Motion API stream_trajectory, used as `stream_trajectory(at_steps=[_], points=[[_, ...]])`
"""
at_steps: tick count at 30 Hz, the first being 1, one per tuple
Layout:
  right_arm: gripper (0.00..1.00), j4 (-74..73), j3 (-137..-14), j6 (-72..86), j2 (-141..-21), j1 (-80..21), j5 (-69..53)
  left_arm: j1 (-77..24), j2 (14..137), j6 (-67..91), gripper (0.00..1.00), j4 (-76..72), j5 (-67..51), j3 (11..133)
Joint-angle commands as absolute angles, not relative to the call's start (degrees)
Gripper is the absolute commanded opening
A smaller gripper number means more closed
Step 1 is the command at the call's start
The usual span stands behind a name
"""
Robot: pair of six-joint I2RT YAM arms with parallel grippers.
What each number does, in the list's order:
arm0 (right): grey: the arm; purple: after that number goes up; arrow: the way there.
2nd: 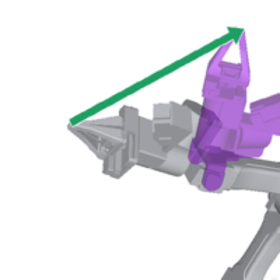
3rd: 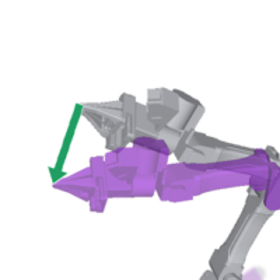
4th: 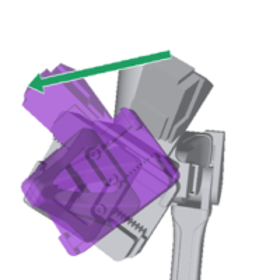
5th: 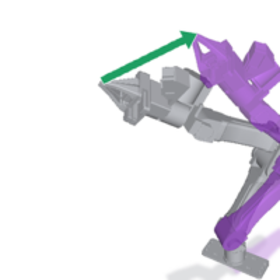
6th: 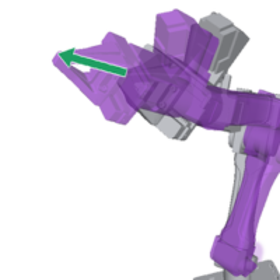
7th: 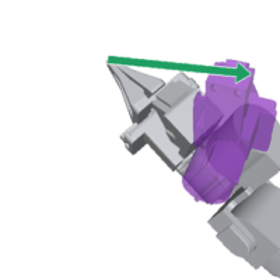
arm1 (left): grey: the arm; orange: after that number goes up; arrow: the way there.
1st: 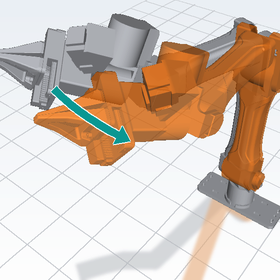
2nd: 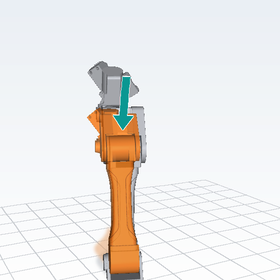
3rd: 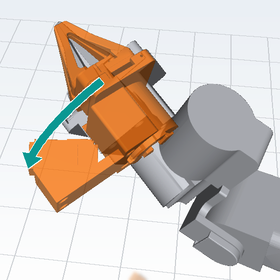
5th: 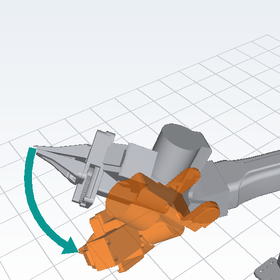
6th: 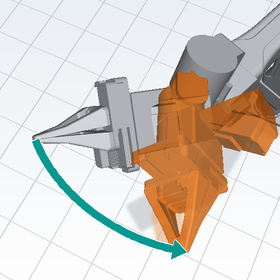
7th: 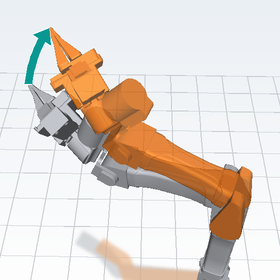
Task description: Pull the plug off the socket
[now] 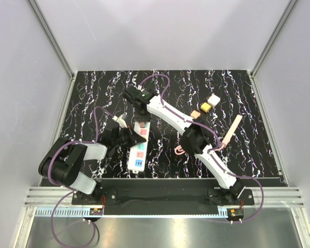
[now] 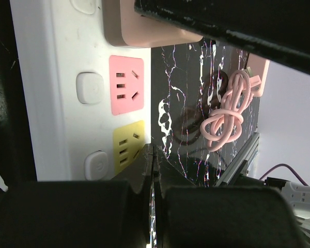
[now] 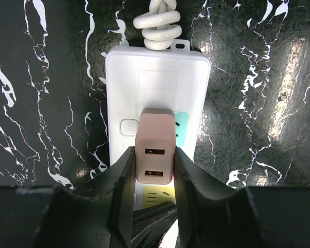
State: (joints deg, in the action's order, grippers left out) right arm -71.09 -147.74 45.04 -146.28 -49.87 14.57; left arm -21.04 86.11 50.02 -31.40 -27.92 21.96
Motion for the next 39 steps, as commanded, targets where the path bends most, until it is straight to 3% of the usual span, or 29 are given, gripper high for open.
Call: stream_trajectory(at_steps=[1,13,29,35,39], points=[[0.00,-72.07,-149.69,46.05,-140.19,-50.71,16.70,-20.57,88.51,46.84,0.00,-21.01,-23.29,18.72],[0.00,-69.96,-147.41,46.32,-135.80,-50.54,12.04,-18.11,89.56,47.81,0.00,-26.98,-27.51,15.91],[0.00,-68.38,-144.23,44.47,-131.93,-49.75,12.75,-17.67,87.72,46.32,0.00,-24.53,-27.86,16.52],[0.00,-60.05,-130.37,44.73,-122.01,-48.96,12.04,-18.19,79.38,43.77,0.00,-14.71,-25.41,18.45],[0.00,-45.06,-109.33,46.14,-111.73,-45.28,6.87,-19.42,73.14,43.41,0.00,-10.47,-24.52,21.00]])
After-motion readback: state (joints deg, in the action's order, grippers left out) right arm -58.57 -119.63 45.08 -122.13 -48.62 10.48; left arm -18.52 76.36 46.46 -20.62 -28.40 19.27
